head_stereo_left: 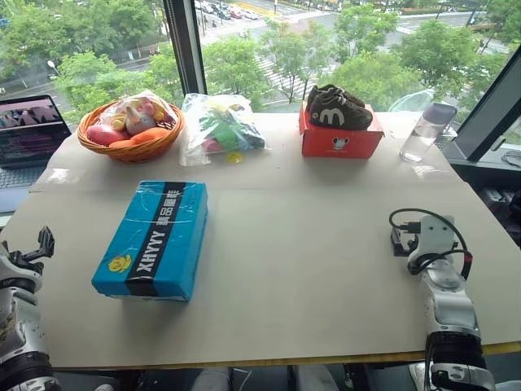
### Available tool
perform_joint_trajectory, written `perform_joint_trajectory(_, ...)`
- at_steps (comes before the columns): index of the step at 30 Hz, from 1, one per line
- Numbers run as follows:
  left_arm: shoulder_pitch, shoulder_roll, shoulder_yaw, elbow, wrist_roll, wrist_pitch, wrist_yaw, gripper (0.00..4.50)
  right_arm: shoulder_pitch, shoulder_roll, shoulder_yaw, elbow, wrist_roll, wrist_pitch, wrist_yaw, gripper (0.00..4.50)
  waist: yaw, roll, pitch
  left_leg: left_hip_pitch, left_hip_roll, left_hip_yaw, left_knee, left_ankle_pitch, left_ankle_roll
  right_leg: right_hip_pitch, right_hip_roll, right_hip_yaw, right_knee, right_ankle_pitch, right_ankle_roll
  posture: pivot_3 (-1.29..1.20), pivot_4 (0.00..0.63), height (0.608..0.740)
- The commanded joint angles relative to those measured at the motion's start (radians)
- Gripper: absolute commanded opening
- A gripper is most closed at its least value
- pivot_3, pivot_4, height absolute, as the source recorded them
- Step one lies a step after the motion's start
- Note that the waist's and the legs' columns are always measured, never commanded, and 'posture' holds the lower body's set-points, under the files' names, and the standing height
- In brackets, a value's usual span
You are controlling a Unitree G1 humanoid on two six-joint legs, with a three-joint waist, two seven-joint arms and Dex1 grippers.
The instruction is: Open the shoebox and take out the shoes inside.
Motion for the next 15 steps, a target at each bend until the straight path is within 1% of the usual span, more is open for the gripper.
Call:
perform_joint_trajectory(1, -0.014, 0.025, -0.005, 0.006, 0.019, -0.003, -0.01, 4.46, 0.002, -0.009, -0.025, -0.033, 0.01, -0.014, -0.004, 4.5, 0.0, 0.0, 0.0, 0.0, 0.0, 0.0, 0.0, 0.0, 0.0, 0.0, 0.0, 0.0, 0.0, 0.0, 0.0, 0.0, 0.15, 0.74)
perform_joint_trajectory(3, -0.02, 0.034, -0.04, 0.024, 0.027, -0.008, -0.082, 4.46, 0.01, -0.006, -0.021, -0.05, 0.019, -0.007, 0.009, 4.5, 0.0, 0.0, 0.0, 0.0, 0.0, 0.0, 0.0, 0.0, 0.0, 0.0, 0.0, 0.0, 0.0, 0.0, 0.0, 0.0, 0.15, 0.74)
perform_joint_trajectory(6, -0.022, 0.079, -0.083, 0.043, 0.024, 0.006, -0.231, 4.46, 0.012, -0.019, 0.001, -0.066, 0.048, 0.0, 0.077, 4.5, 0.0, 0.0, 0.0, 0.0, 0.0, 0.0, 0.0, 0.0, 0.0, 0.0, 0.0, 0.0, 0.0, 0.0, 0.0, 0.0, 0.15, 0.74)
perform_joint_trajectory(9, 0.007, 0.13, -0.152, 0.022, 0.03, 0.022, -0.423, 4.46, 0.019, -0.046, 0.065, -0.111, 0.095, 0.026, 0.243, 4.5, -0.005, 0.0, 0.0, 0.0, 0.0, 0.0, 0.0, 0.0, 0.0, 0.0, 0.001, 0.0, 0.0, 0.0, 0.0, 0.0, 0.15, 0.74)
perform_joint_trajectory(11, 0.026, 0.172, -0.206, 0.026, 0.065, -0.003, -0.525, 3.94, 0.039, -0.076, 0.133, -0.17, 0.141, 0.066, 0.39, 4.5, -0.006, 0.001, 0.0, 0.0, 0.001, 0.001, 0.0, 0.0, 0.0, 0.0, 0.001, 0.001, 0.0, 0.0, 0.0, 0.0, 0.15, 0.74)
perform_joint_trajectory(13, 0.052, 0.206, -0.246, 0.018, 0.079, -0.024, -0.635, 3.45, 0.061, -0.116, 0.202, -0.241, 0.183, 0.113, 0.525, 3.99, -0.009, 0.001, 0.001, 0.0, 0.001, 0.001, -0.001, 0.0, 0.0, 0.0, 0.001, 0.001, 0.0, 0.0, 0.0, 0.0, 0.15, 0.74)
perform_joint_trajectory(14, 0.07, 0.223, -0.262, 0.004, 0.081, -0.028, -0.689, 3.02, 0.075, -0.138, 0.23, -0.284, 0.215, 0.141, 0.592, 3.76, -0.009, 0.001, 0.001, 0.0, 0.002, 0.001, -0.002, 0.0, 0.0, -0.001, 0.002, 0.001, -0.001, 0.0, 0.0, 0.0, 0.15, 0.74)
perform_joint_trajectory(15, 0.09, 0.244, -0.276, -0.013, 0.08, -0.018, -0.746, 2.66, 0.093, -0.169, 0.271, -0.347, 0.247, 0.161, 0.672, 3.43, -0.008, 0.001, 0.001, 0.0, 0.002, 0.001, -0.002, 0.0, 0.0, -0.001, 0.002, 0.001, -0.001, 0.0, 0.0, 0.0, 0.15, 0.74)
